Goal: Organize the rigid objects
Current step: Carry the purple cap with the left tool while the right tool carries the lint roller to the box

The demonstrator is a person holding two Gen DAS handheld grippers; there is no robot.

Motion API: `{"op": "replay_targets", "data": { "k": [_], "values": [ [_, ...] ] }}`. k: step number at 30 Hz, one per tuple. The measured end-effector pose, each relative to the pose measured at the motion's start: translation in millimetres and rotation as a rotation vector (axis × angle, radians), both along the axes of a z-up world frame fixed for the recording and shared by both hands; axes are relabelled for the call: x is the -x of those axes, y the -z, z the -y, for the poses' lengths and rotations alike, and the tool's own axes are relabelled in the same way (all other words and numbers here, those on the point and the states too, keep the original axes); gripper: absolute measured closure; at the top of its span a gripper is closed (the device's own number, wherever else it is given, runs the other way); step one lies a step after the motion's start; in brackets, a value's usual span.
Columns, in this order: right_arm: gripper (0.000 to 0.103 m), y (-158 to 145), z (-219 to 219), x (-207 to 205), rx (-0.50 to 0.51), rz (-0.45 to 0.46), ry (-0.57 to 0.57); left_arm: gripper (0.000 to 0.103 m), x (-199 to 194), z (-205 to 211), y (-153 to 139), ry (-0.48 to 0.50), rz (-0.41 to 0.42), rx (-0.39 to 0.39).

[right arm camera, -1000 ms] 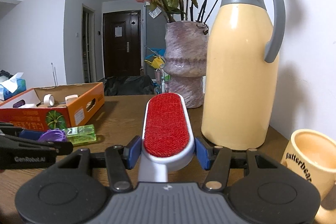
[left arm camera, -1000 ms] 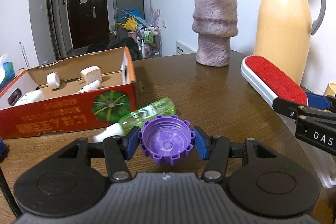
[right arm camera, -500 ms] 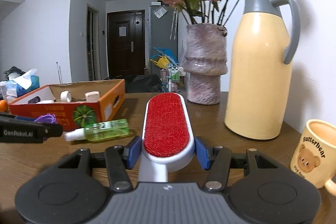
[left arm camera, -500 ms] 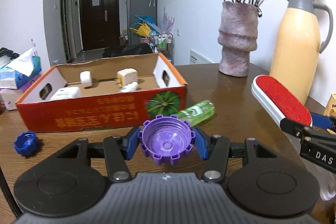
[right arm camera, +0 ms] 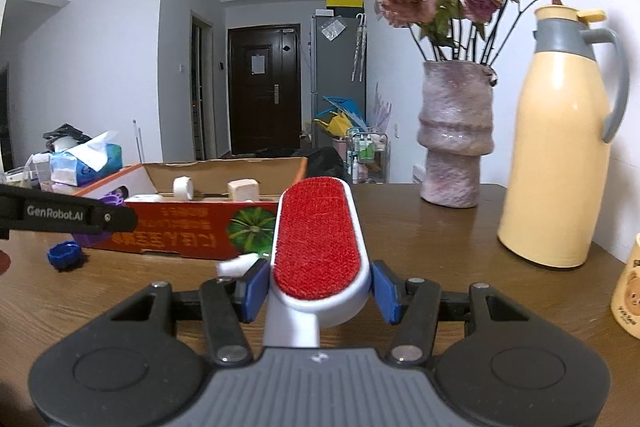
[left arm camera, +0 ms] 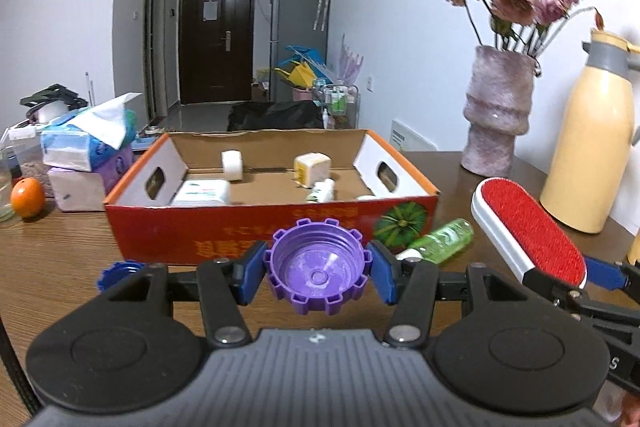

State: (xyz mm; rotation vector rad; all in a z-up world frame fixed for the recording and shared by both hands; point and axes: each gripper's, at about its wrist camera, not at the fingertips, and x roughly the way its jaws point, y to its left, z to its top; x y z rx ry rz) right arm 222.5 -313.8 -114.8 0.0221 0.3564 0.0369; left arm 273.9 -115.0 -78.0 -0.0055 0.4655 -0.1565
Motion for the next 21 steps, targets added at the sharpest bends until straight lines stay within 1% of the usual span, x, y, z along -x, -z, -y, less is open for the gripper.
{"op": "replay_targets", "data": {
  "k": [12,21],
  "values": [
    [0.049,-15.1,-46.1,-23.7,-0.040,0.037,-0.039,0.047,-17.0,-40.8,-13.9,-0.073,0.036,0.043],
    [0.049,-22.8,-69.5,-55.4,-0.078,0.045,-0.073,0.048,-39.7,-59.7,-18.6,-0.118,0.054,0.057]
  ]
}}
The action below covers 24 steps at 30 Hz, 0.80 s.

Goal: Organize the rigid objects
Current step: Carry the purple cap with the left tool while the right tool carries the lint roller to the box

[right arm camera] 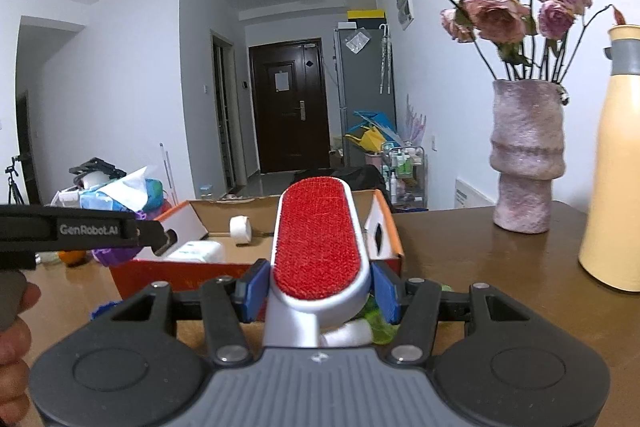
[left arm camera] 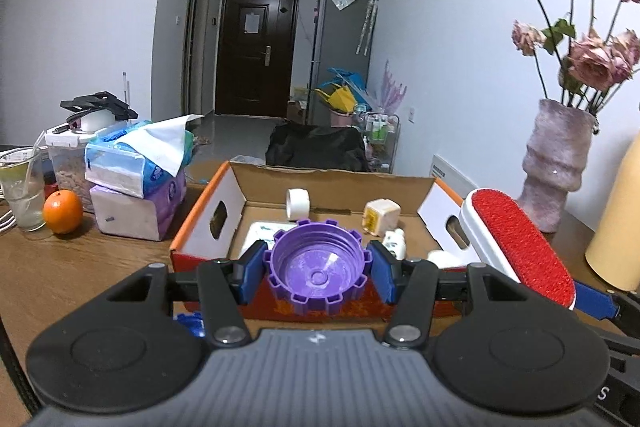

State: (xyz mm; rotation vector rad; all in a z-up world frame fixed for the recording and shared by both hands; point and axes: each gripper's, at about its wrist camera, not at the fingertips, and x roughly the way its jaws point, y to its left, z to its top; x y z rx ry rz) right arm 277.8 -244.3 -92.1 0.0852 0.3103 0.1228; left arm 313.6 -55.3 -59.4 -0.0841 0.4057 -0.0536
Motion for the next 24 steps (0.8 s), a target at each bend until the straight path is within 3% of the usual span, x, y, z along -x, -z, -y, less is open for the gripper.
{"op": "replay_targets", "data": {
  "k": [24],
  "values": [
    [0.049,-12.6,-31.4,-110.3,-0.084,-0.091,-0.048,0.047,-91.8,-21.5,1.5,-0.084,0.010,-0.008]
  ]
}}
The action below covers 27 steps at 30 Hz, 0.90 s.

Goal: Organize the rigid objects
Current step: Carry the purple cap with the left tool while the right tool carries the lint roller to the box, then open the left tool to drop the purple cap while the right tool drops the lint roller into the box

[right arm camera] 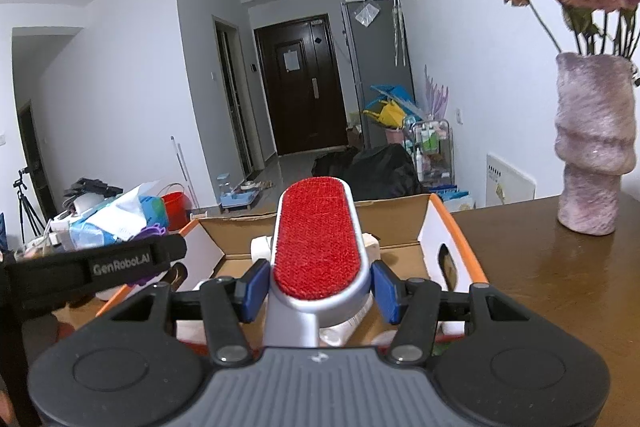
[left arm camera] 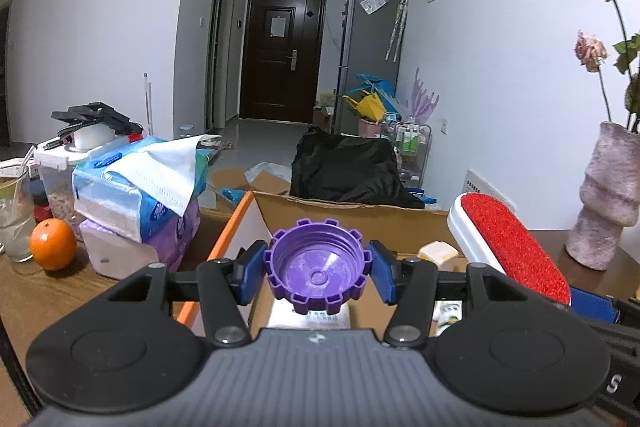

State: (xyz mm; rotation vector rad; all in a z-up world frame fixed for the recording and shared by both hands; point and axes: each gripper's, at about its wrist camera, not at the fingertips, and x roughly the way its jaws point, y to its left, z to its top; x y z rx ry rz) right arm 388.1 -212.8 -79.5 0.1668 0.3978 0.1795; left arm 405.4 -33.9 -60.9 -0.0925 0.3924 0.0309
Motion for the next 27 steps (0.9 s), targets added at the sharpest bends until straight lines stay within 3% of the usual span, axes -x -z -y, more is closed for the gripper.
{"op": "replay_targets", "data": {
  "k": [8,14,27],
  "values": [
    [0.049,-3.1,-7.8,-42.2,-0.059,-0.055,-0.016,0.047,-31.5,-9.4,2.2,-0.031,-0.007,-0.014],
    [0.049,-0.5,-15.3,-70.7,-0.083,-0.147,-0.005,0.047,-51.6,-19.0,4.5,-0.045,-0.030,-0.004],
    [0.047,6.6,-6.4,-109.7,-0.130,-0.246,0.070,0.045,-63.2,-16.3,11.9,-0.024,-0.084,-0.023]
  ]
}}
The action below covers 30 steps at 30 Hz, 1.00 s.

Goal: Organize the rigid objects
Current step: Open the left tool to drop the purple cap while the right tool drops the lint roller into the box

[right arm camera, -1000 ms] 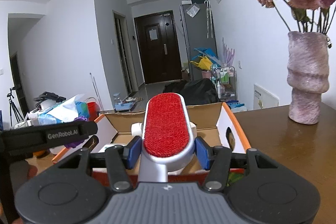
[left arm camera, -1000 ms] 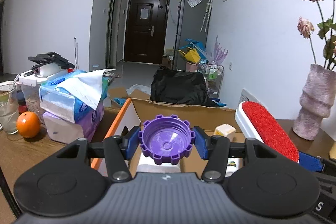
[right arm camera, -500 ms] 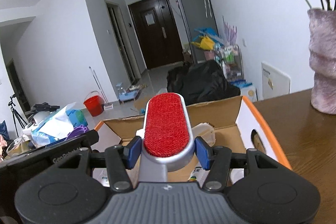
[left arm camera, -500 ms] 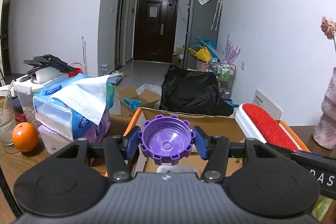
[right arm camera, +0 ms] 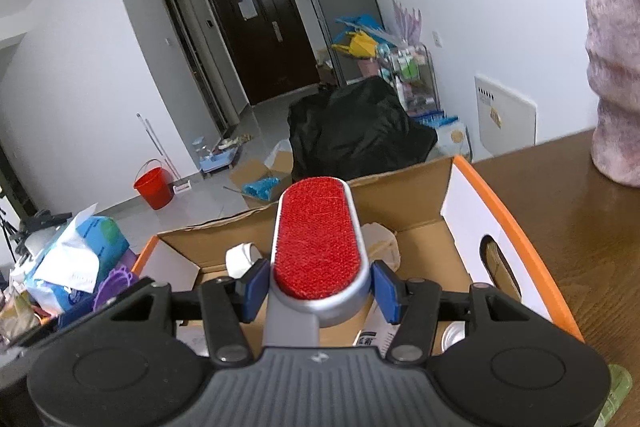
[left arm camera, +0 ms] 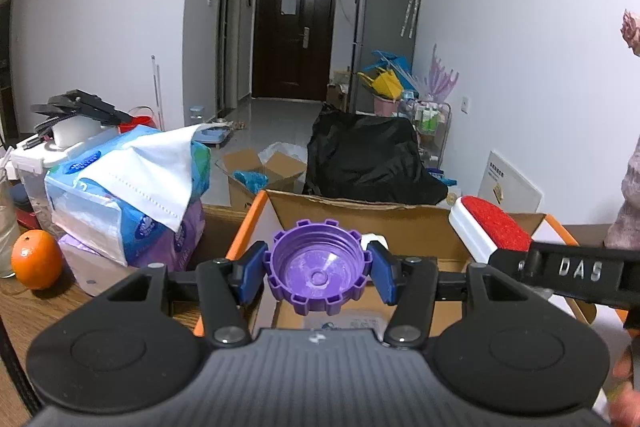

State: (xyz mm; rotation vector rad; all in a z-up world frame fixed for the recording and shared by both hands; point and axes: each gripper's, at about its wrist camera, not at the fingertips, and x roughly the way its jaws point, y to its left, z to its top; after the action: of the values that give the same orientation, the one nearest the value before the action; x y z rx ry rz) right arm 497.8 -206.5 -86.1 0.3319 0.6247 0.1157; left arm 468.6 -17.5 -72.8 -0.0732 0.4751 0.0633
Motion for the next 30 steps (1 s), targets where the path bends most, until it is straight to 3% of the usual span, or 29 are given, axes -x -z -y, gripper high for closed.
{"op": "replay_targets", "data": {
  "k": [2,3,5,6,10,17,30],
  "values": [
    [0.045,-1.7,5.5,0.4,-0.024,-0.001,0.009,0.020,0.8,0.1,-1.0,0.002,-0.013,-0.001],
    [0.032,-3.8,7.5,2.6,-0.019,0.010,0.012,0.010,3.2,-0.5,-2.4,-0.003,-0.002,-0.001],
    [0.015,-10.4,10.0,9.7,0.002,0.041,0.018,0.005,7.5,-0.6,-6.1,-0.015,0.015,-0.016],
    [0.016,-13.0,10.1,13.4,0.014,0.057,0.018,0.001,8.8,-1.2,-7.5,-0.017,0.017,-0.016],
    [0.014,-15.7,13.5,19.1,0.028,0.057,0.013,0.000,10.1,-1.2,-9.0,-0.026,0.009,-0.016],
    [0.000,-15.4,15.6,21.7,0.061,0.064,0.018,0.000,9.8,-1.6,-7.9,-0.035,-0.008,-0.013],
    [0.000,-21.8,25.9,43.4,0.118,0.103,0.001,0.000,25.9,-1.8,-15.1,-0.030,0.018,-0.019]
  ]
}}
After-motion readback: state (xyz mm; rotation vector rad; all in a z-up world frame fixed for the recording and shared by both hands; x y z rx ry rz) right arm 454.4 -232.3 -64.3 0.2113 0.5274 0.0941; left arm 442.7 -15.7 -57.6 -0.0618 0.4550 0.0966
